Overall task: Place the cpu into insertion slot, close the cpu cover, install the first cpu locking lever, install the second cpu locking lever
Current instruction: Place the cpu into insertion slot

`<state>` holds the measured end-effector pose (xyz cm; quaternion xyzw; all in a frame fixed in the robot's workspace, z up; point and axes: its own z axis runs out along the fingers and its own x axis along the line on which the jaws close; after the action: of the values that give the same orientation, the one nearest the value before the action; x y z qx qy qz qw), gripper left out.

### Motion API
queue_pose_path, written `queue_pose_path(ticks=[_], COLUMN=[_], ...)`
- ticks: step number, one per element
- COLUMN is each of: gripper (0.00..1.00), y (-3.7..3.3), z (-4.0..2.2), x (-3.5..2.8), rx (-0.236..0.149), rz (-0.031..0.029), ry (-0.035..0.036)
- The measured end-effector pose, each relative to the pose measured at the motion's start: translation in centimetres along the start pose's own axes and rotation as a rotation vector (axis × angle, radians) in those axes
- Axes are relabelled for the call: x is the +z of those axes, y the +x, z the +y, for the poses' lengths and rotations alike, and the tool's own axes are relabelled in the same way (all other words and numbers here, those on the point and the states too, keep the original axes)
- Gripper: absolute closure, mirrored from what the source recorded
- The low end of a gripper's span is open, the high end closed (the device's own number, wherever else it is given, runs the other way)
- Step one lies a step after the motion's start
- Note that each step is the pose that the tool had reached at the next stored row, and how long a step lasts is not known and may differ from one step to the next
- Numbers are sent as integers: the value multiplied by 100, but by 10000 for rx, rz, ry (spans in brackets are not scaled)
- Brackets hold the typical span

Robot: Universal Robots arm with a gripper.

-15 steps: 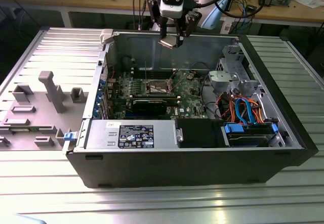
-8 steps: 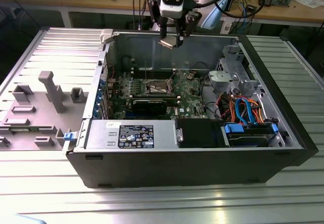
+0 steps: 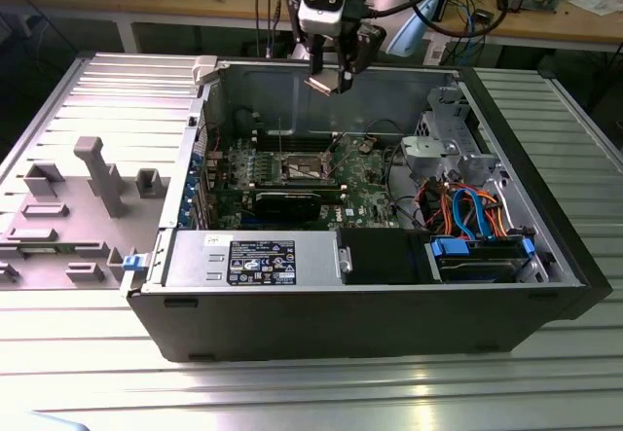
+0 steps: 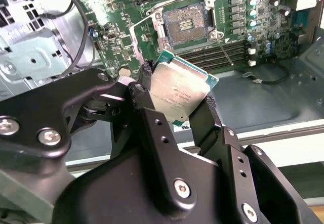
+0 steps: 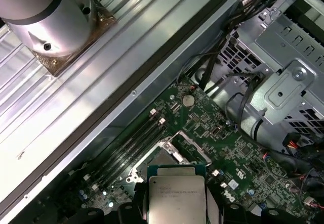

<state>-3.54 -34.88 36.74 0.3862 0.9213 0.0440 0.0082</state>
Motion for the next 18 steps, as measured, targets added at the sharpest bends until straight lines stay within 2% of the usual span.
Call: queue_pose_path(ticks=[12, 13, 18], gripper=[45, 45, 45], y=[-1, 0, 5], z=[-3, -4, -18], x=[30, 31, 70], rx=[1681, 1699, 2347], rz=[-153, -155, -211], ry=[-24, -23, -33])
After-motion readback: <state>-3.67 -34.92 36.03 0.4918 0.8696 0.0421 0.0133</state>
